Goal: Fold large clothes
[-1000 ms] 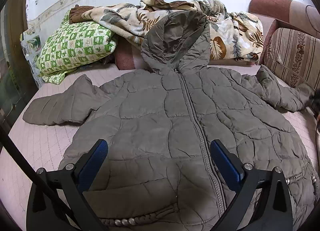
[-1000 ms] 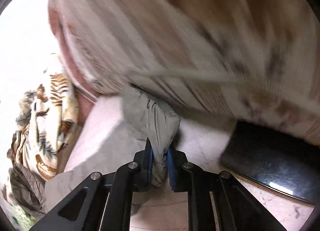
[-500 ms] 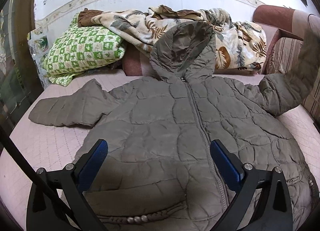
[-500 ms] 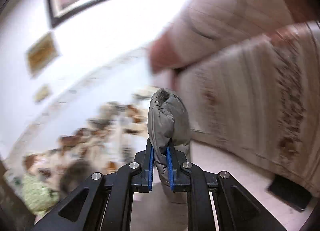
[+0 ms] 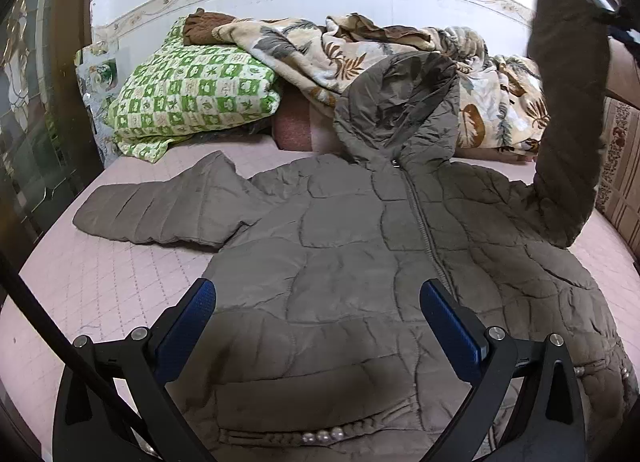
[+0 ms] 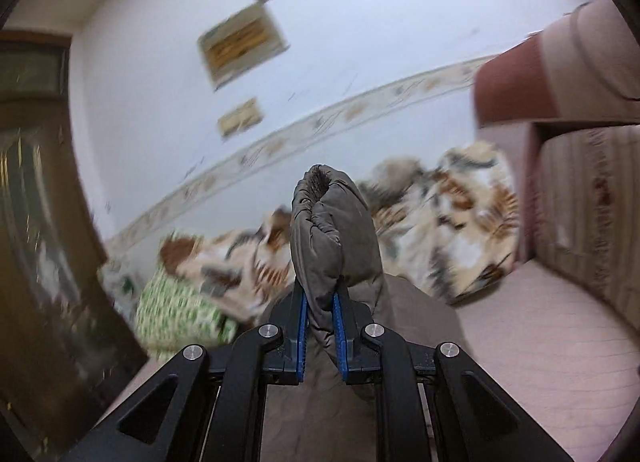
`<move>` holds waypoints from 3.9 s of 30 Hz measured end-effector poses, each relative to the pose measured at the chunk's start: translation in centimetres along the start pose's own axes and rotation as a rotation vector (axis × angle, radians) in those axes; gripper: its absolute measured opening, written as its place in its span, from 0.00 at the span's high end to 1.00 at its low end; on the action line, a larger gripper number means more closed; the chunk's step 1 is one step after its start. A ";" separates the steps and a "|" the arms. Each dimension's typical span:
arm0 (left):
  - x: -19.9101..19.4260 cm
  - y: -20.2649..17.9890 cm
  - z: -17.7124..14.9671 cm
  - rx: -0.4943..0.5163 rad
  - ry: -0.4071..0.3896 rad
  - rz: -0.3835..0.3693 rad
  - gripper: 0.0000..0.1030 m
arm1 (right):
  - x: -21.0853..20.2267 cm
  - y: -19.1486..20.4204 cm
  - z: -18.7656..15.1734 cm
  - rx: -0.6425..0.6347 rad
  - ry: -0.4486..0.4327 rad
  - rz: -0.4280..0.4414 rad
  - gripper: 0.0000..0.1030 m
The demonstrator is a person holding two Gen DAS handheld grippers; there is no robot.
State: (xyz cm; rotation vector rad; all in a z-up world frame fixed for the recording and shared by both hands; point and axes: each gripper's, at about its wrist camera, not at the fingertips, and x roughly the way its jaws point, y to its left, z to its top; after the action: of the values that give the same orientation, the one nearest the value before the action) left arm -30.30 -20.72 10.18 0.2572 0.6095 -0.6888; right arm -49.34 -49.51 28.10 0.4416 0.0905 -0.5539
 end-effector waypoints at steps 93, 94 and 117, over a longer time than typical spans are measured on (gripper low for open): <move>17.4 -0.6 4.7 0.000 0.297 0.137 0.01 | 18.8 -1.8 -23.7 -0.468 0.645 -0.486 0.41; 17.0 -0.5 4.8 -0.005 0.284 0.137 0.01 | 18.5 -1.7 -23.4 -0.466 0.637 -0.486 0.41; 6.8 9.1 6.8 -0.074 0.070 0.162 0.01 | 0.8 8.7 -22.7 -0.477 0.477 -0.111 0.29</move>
State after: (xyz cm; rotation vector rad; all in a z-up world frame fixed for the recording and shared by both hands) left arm -17.21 -20.22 11.71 0.2596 0.6718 -0.5017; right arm -43.28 -33.57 10.74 0.0936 0.6934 -0.5062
